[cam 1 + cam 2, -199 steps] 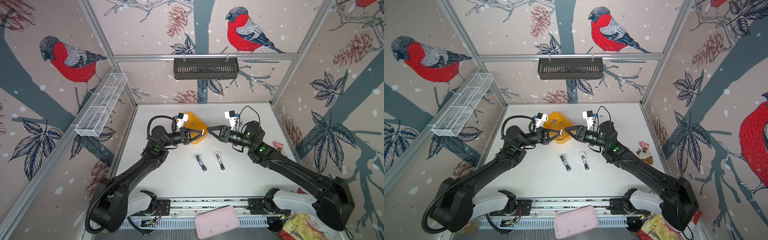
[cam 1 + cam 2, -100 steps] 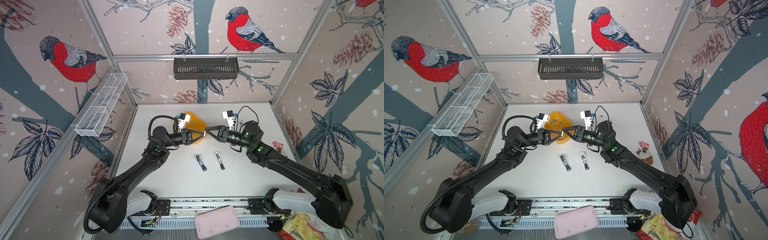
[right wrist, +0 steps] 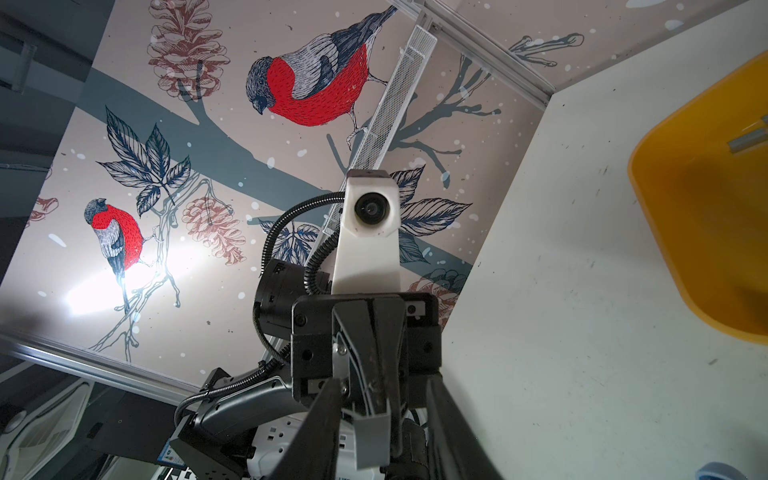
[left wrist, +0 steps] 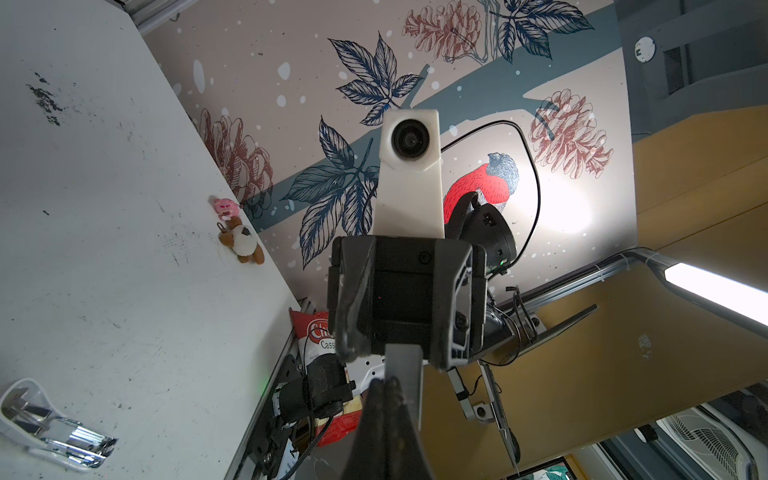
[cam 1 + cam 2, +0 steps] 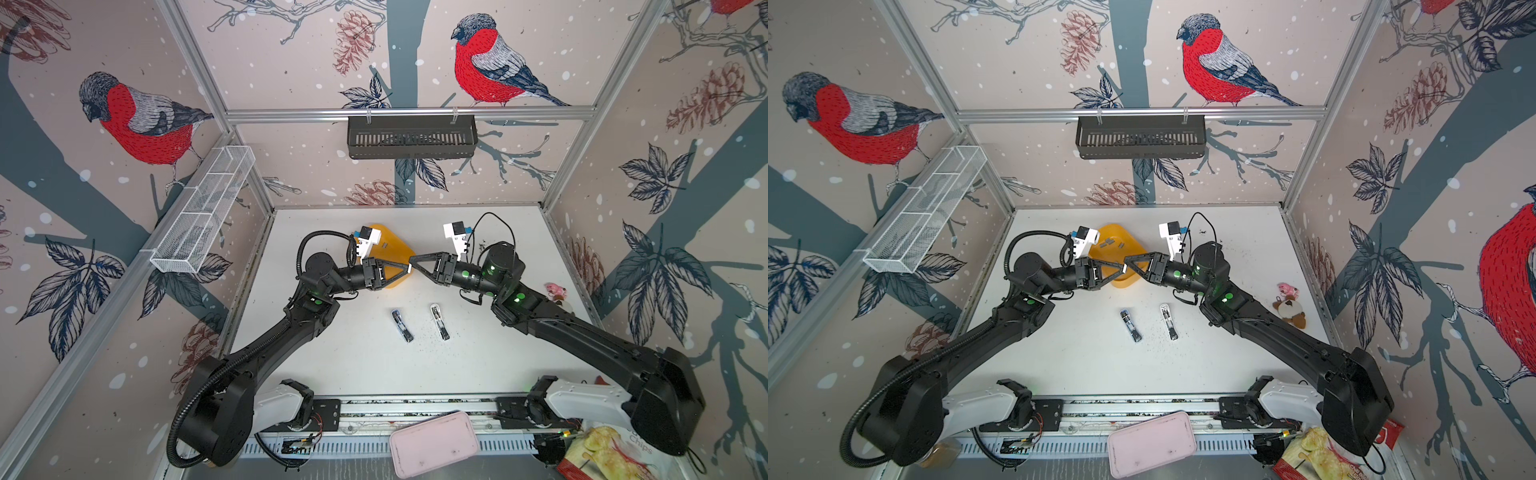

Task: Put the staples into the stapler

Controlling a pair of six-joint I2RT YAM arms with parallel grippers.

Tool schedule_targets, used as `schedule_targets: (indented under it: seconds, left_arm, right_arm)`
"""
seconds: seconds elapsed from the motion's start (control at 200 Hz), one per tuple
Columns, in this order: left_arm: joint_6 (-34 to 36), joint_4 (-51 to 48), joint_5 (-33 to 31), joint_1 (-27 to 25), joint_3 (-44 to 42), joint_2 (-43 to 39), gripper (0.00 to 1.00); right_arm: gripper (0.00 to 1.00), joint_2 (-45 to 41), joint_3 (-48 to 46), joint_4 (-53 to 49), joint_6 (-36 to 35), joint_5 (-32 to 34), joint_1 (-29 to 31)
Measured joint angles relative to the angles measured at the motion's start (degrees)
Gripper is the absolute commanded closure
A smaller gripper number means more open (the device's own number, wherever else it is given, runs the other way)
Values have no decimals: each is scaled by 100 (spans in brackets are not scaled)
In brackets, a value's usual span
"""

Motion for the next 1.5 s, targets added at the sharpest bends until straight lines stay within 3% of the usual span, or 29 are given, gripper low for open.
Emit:
schedule_targets:
  seconds: [1.501]
  left_arm:
    - [63,0,0,-13,0,33,100]
  right_arm:
    - [84,63,52,7,2,-17,63]
